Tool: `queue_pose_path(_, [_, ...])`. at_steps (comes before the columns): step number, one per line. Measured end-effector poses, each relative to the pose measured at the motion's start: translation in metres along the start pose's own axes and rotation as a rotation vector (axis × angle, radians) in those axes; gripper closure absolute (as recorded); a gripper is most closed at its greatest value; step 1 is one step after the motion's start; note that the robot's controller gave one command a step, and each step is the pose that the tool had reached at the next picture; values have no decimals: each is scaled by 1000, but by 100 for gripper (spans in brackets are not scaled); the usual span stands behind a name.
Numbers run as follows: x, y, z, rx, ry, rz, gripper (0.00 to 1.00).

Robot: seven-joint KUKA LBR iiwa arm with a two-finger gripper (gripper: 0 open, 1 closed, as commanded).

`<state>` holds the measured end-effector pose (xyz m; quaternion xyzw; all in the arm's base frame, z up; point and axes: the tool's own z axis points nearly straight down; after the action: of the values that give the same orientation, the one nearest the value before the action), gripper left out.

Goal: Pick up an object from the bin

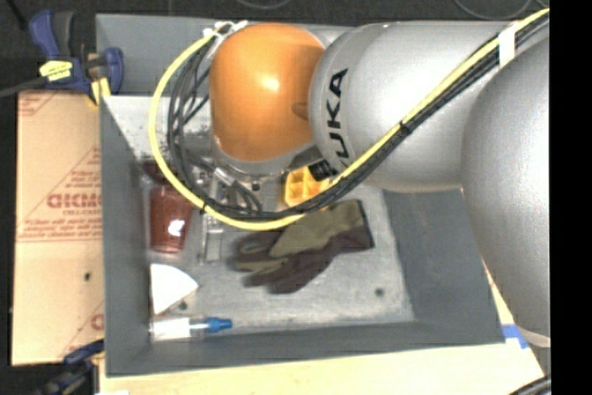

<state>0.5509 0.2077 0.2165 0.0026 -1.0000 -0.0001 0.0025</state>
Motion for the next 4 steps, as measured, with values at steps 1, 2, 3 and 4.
queue_pose_path(1, [-2, -1, -5, -2, -8, 5, 0])
queue_pose_path(2, [-10, -20, 5, -3, -6, 51, 0])
queue_pose_path(3, [0, -53, 18, -1, -8, 32, 0])
queue_pose_path(4, [4, -73, 25, -2, -8, 32, 0])
